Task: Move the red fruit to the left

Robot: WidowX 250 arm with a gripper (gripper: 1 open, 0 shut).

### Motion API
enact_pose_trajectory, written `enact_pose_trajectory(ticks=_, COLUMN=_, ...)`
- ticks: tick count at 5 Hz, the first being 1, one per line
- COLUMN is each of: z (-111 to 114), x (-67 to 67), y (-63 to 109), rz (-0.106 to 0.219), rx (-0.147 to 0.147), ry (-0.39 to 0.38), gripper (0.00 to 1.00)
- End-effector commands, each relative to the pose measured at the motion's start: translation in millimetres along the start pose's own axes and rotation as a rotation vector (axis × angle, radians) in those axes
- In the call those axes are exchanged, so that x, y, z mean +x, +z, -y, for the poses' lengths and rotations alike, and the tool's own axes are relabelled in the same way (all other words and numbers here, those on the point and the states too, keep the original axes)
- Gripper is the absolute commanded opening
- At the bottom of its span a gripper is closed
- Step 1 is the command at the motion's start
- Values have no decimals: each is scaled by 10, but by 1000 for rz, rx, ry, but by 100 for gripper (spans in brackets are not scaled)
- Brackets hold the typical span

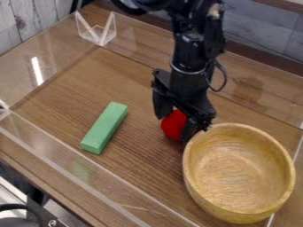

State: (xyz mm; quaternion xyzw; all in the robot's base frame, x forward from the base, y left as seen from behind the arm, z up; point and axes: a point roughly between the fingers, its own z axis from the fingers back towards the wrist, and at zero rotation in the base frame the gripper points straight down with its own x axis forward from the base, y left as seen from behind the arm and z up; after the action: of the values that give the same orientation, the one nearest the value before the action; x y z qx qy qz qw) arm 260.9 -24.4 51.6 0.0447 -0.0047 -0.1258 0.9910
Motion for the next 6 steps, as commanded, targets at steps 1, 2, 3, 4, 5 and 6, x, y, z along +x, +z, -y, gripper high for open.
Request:
enact_pose_trajectory(ticks=1, z=89, x=76, y=159, rz=32, rx=18, ry=-3, gripper=0)
enact_pose_trajectory(ticks=2, z=107, x=94, y=217, rz=30, rx=24, ry=3, gripper=100)
enact_pose_trajectory(ticks=3, z=142, x=157, y=171, rz=29, rx=25, ry=-25, gripper=100)
enact_pose_trajectory(ticks=4, z=190, x=215, y=109, rz=29, rx=20, ry=-43, gripper=100)
enact_pose_trajectory(ticks=5, z=213, x=263, y=51, rz=30, rx=14, ry=-71, gripper=100)
enact_pose_trajectory(ticks=6, z=212, x=317, y=-10, rz=27, rx=18, ry=-98, gripper=100)
